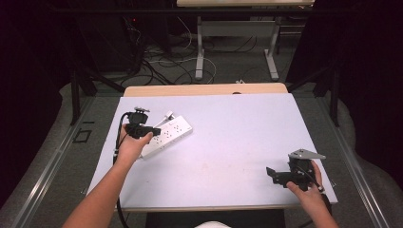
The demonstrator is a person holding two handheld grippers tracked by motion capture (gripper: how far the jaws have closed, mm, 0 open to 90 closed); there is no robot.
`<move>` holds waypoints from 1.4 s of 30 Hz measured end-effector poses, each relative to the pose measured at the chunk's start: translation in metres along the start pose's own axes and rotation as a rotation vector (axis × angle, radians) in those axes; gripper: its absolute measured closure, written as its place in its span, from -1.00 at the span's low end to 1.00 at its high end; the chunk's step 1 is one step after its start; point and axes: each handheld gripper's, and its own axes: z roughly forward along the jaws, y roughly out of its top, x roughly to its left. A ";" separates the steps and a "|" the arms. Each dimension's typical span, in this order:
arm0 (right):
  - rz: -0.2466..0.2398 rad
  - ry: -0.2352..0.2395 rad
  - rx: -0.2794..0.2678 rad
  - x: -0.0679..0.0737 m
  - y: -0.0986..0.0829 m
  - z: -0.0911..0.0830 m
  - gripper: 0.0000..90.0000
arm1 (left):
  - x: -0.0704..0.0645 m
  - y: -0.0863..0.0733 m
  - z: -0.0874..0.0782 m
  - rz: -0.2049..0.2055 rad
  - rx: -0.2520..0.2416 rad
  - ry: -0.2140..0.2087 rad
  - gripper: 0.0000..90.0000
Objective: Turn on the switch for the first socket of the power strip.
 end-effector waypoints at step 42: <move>-0.006 -0.004 -0.006 0.001 0.000 -0.001 -1.00 | -0.029 -0.053 -0.036 0.168 -0.166 -0.102 -0.19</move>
